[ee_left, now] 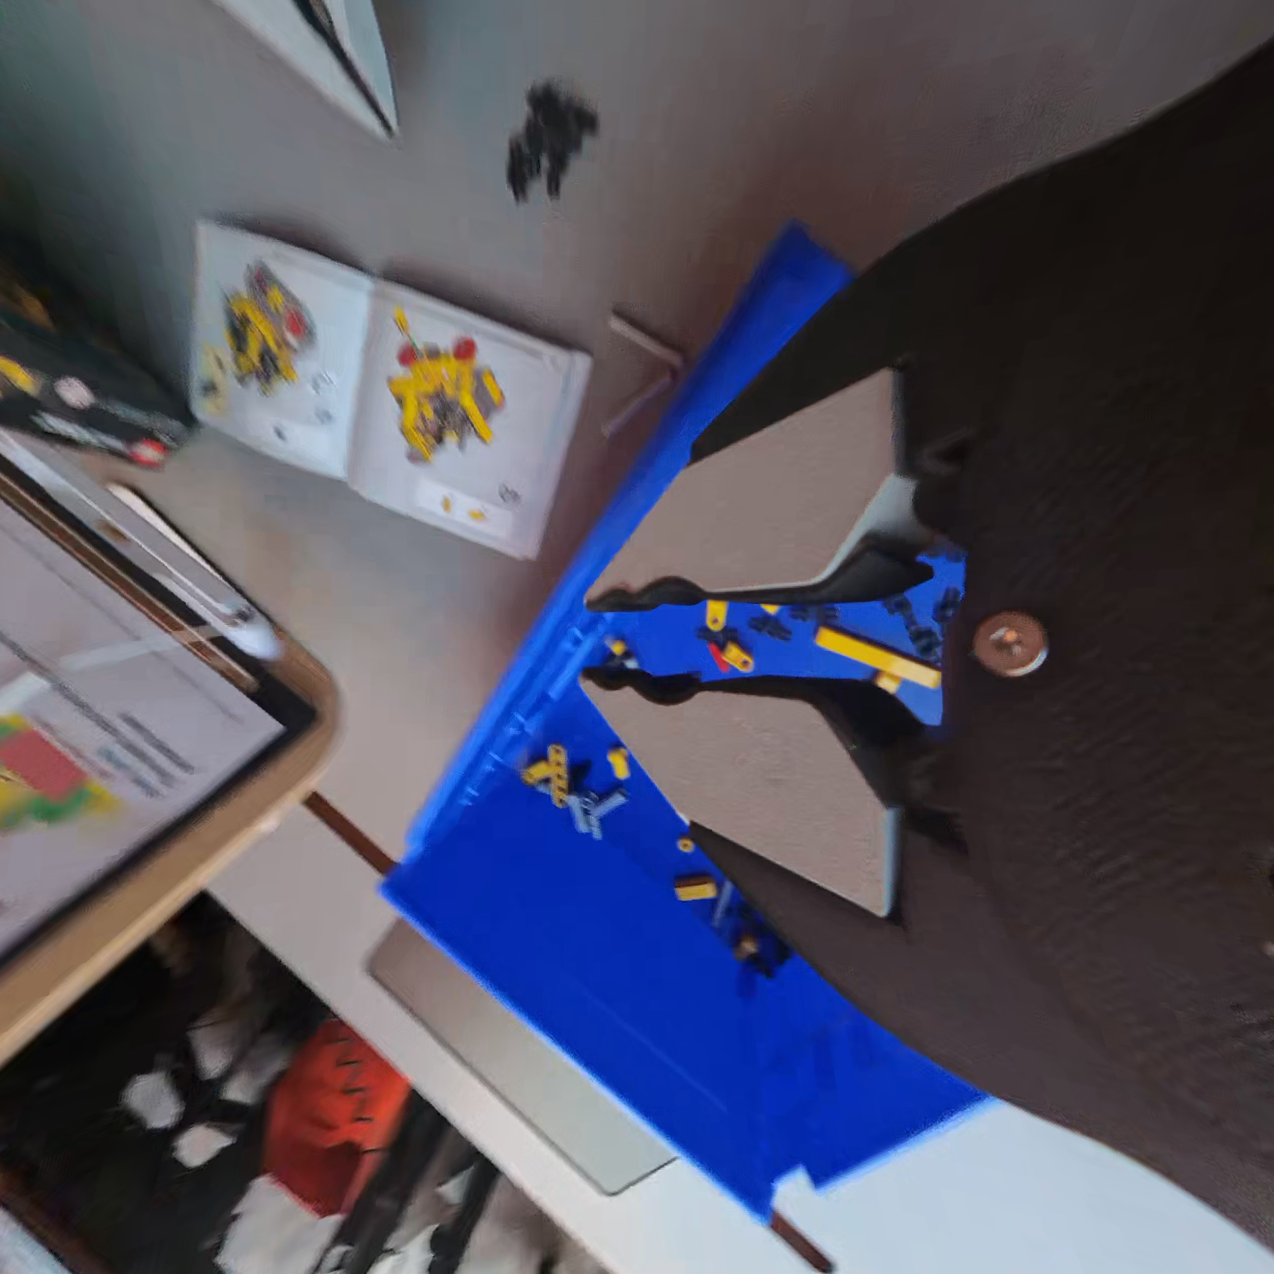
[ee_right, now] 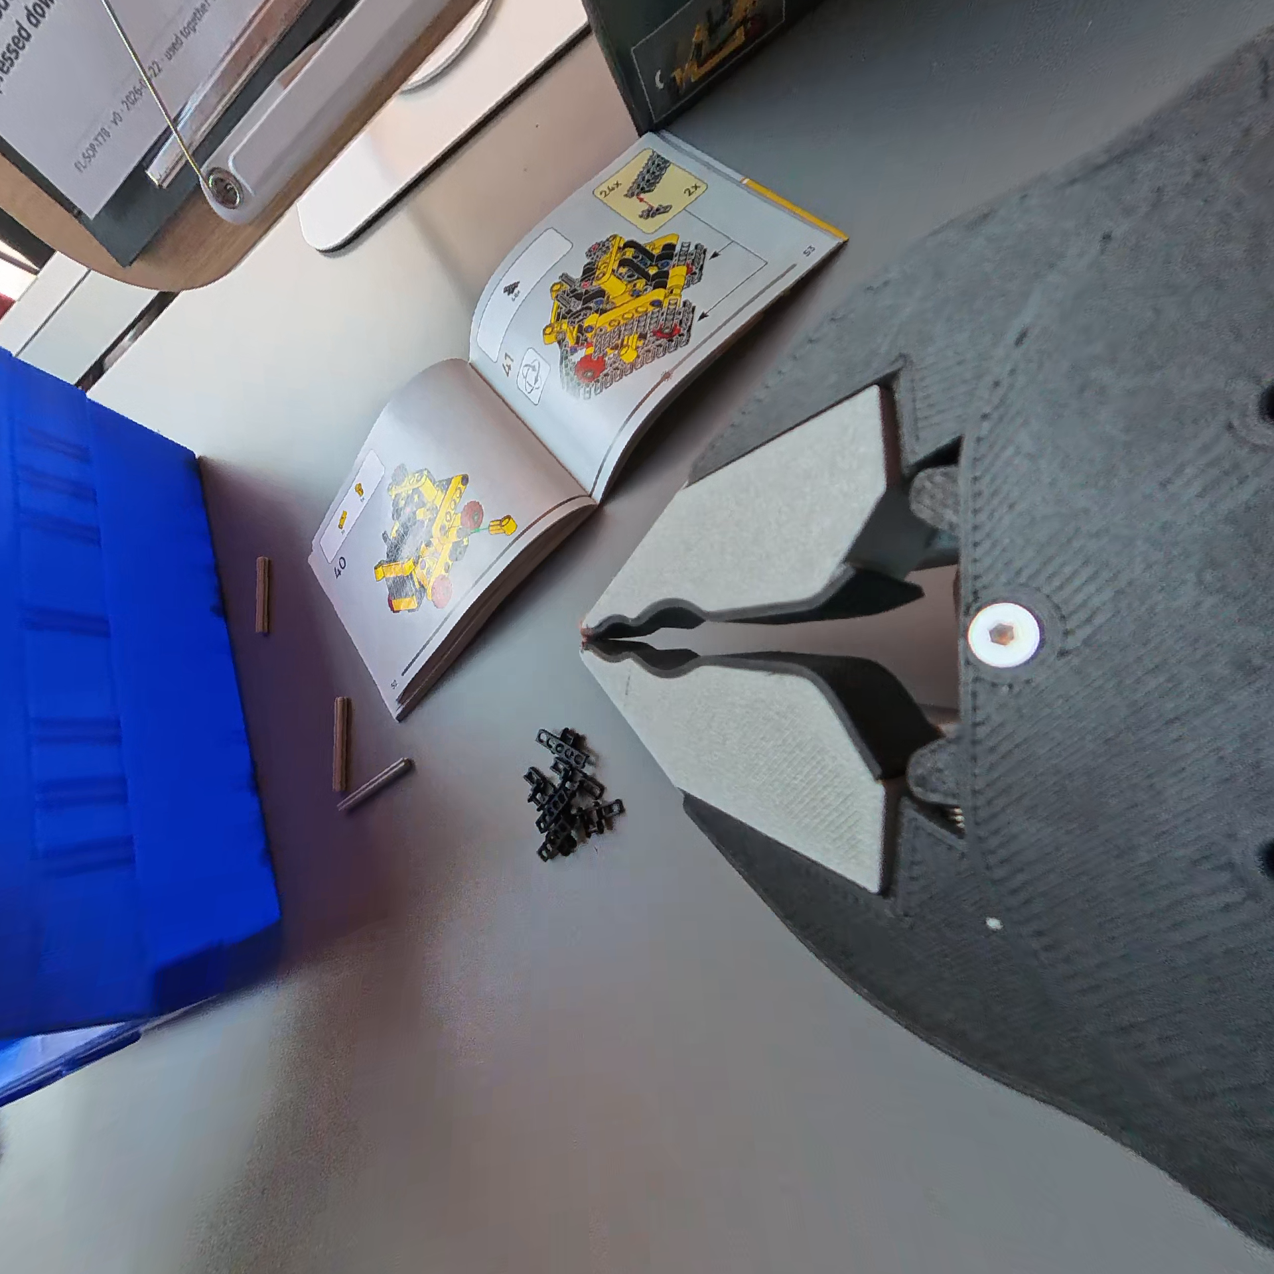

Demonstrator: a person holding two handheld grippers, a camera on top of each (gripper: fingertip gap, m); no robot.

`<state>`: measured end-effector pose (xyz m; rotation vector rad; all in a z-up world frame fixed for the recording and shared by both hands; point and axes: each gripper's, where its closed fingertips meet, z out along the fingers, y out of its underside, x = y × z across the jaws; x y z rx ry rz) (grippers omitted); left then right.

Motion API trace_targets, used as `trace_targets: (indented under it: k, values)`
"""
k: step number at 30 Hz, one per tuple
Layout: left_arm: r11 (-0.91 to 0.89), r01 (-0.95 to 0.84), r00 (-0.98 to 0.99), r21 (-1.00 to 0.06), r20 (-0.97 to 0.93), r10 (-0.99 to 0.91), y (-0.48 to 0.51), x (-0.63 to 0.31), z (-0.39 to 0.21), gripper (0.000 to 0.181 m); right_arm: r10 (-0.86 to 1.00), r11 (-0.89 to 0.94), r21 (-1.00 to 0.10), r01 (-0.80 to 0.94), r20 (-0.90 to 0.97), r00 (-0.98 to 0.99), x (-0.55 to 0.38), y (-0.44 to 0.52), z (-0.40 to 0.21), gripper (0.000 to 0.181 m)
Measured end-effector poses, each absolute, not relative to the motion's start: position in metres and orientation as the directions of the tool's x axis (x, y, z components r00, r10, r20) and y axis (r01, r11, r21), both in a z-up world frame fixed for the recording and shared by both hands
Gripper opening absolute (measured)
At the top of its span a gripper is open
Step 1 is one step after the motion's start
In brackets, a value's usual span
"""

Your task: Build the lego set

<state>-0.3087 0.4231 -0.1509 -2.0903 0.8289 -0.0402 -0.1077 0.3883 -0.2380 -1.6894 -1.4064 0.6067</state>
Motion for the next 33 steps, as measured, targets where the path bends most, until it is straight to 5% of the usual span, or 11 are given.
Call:
trace_targets:
  k: [4,17,22,25,33]
  values:
    - [-0.584,-0.426,0.862,-0.690,-0.115,-0.493,0.438,-0.349,-0.205,0.015,0.955,-0.013,-0.831,0.556,0.156,0.254,-0.107,0.388,-0.238,0.000]
    - [-0.663,-0.520,0.847,-0.539,-0.226,-0.481,0.448,-0.356,-0.262,0.019,0.958,-0.014,-0.827,0.562,0.150,0.245,-0.110,0.387,-0.241,0.000]
    - [-0.657,-0.506,0.855,-0.559,-0.224,-0.468,0.454,-0.357,-0.261,0.017,0.959,-0.007,-0.828,0.561,0.154,0.239,-0.110,0.385,-0.240,0.000]
    - [-0.647,-0.506,0.850,-0.571,-0.201,-0.487,0.454,-0.354,-0.263,0.000,0.959,-0.002,-0.829,0.560,0.157,0.237,-0.111,0.385,-0.239,0.000]
    - [-0.620,-0.526,0.837,-0.583,-0.226,-0.497,0.453,-0.351,-0.264,0.001,0.955,-0.004,-0.833,0.554,0.160,0.248,-0.109,0.387,-0.237,0.000]
